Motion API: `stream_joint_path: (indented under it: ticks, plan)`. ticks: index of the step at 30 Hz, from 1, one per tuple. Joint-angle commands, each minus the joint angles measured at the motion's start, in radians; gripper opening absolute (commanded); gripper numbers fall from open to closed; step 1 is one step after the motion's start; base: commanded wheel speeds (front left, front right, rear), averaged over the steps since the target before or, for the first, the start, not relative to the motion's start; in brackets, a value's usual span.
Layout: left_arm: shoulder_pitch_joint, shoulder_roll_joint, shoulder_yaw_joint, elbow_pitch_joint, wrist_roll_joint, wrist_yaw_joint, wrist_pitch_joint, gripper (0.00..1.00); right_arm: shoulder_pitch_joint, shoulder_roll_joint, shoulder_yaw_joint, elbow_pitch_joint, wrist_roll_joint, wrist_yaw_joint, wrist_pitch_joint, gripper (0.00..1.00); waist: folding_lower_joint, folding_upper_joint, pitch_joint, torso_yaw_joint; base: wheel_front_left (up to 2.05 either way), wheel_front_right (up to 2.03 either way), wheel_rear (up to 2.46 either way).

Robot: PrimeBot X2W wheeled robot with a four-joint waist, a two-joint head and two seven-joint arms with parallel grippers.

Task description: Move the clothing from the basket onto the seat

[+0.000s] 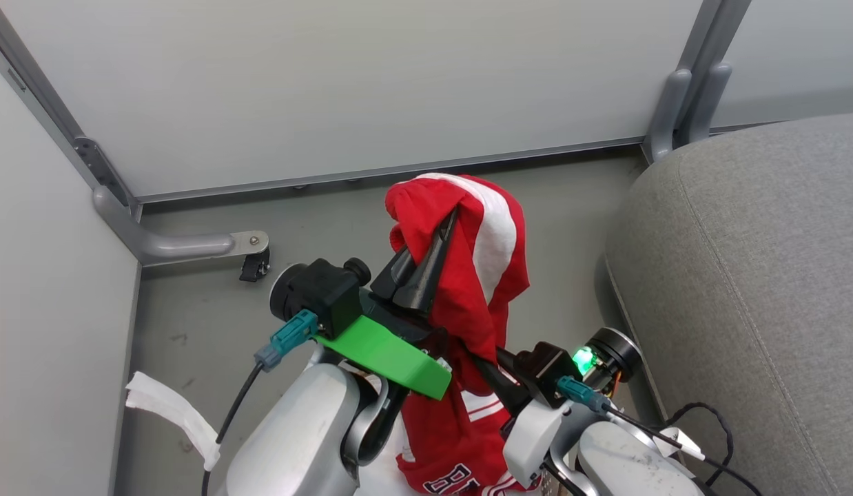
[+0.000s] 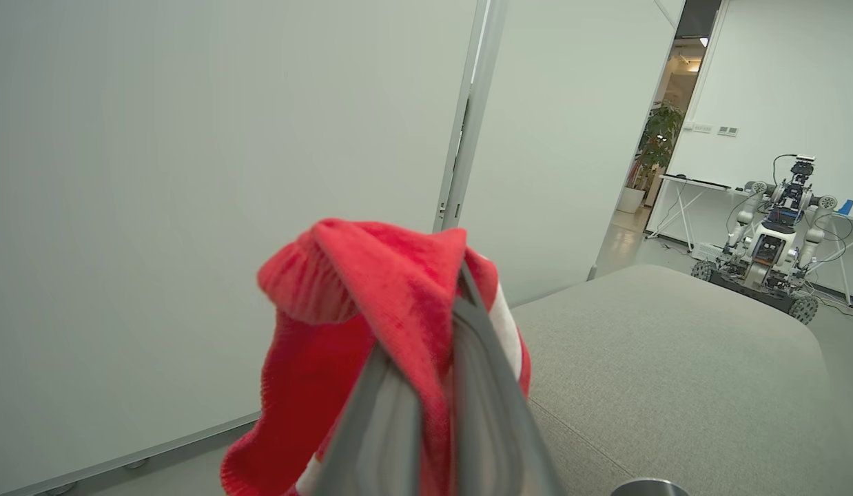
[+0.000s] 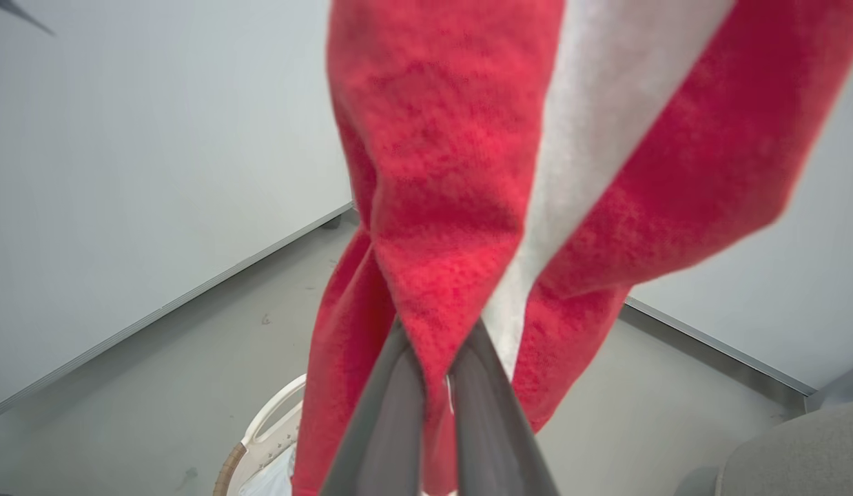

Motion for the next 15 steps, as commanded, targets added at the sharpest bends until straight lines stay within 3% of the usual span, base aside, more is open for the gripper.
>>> stream_joint_path:
  ticks: [1,7,8,9,15]
  plan:
    - [-0.003,0.002,0.005,-0.001,0.000,-0.003,0.001,0.00,-0.002,-0.003,-0.003,-0.006,0.011,-0.001,-0.002,0.00,0.0001,0.0000,0.001,-0.002,0.00,0.00,0.00]
    - [0.008,0.002,0.016,0.003,0.000,-0.003,0.001,0.00,0.002,-0.003,-0.005,-0.016,0.019,-0.001,-0.002,0.00,0.0001,0.0000,0.000,-0.020,0.00,0.00,0.00]
    - [0.008,0.002,0.019,0.003,0.001,-0.003,0.001,0.43,0.002,-0.003,-0.006,-0.020,0.019,-0.001,-0.002,0.00,0.0001,0.0000,0.001,-0.023,0.00,0.00,0.00]
    - [0.009,0.002,0.022,0.001,0.007,-0.003,0.001,0.99,0.003,-0.003,-0.007,-0.024,0.018,-0.001,-0.002,0.00,0.0001,0.0000,0.001,-0.026,0.00,0.00,0.00]
    - [0.021,0.002,0.037,0.003,0.029,-0.003,0.001,1.00,0.020,-0.003,-0.020,-0.041,0.010,-0.001,-0.002,0.00,0.0001,0.0000,0.001,-0.045,0.00,0.00,0.00]
